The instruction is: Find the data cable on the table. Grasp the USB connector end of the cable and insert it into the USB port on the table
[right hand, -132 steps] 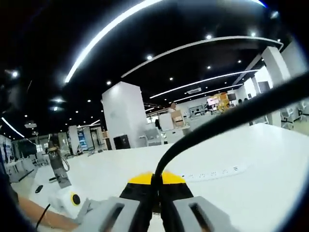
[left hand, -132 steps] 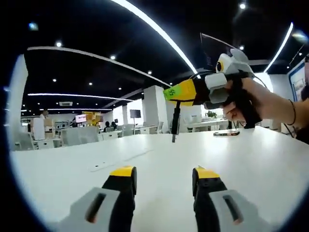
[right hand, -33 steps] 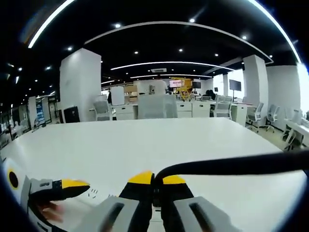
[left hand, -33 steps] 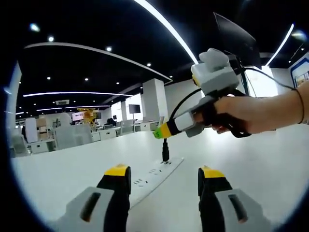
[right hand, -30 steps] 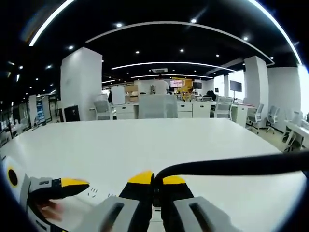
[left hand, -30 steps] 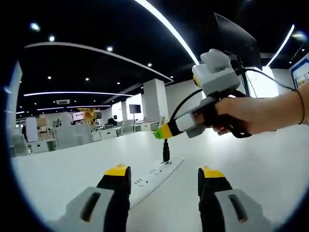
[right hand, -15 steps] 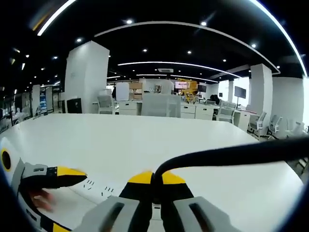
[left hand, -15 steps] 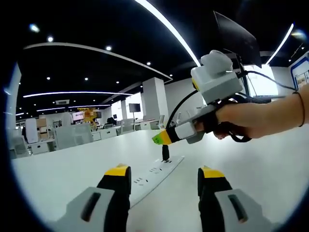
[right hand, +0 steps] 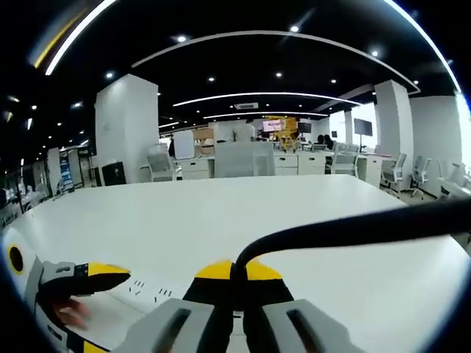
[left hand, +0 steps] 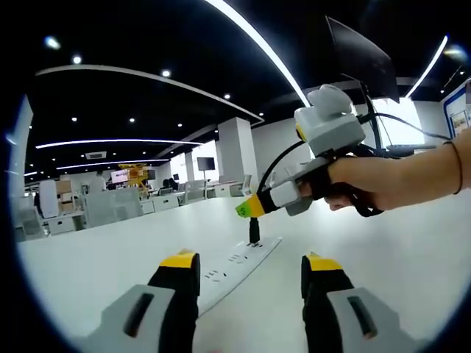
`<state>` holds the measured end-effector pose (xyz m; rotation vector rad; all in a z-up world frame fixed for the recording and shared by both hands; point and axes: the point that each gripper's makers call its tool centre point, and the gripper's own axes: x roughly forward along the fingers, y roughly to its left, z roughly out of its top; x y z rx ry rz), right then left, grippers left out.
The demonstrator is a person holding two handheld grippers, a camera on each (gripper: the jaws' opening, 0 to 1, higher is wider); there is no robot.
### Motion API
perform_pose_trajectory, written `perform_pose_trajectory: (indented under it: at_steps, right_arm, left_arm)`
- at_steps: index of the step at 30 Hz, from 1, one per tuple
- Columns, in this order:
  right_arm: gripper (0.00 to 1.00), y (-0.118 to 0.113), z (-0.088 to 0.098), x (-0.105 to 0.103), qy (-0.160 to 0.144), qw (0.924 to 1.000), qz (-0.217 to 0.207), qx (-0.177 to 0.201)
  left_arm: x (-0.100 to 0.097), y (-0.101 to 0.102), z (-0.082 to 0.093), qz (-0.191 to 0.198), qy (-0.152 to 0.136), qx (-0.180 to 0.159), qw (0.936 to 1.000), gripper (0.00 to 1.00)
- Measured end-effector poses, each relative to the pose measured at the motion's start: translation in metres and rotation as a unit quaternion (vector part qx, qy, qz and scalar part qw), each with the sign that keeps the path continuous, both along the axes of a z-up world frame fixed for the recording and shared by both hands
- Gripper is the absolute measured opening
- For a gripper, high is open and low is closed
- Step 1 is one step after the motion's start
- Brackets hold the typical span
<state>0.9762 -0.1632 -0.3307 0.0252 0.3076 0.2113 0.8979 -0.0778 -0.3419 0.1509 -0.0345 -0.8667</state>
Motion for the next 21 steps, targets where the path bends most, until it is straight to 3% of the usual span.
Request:
perform_pose_trajectory:
  at_steps: [21]
  right_arm:
    - [0.03, 0.0007, -0.0044, 0.0009, -0.004, 0.9999, 0.002, -0.016]
  left_arm:
    - [-0.0001, -0.0014, -0.0023, 0.002, 0.001, 0.005, 1.0, 0.55]
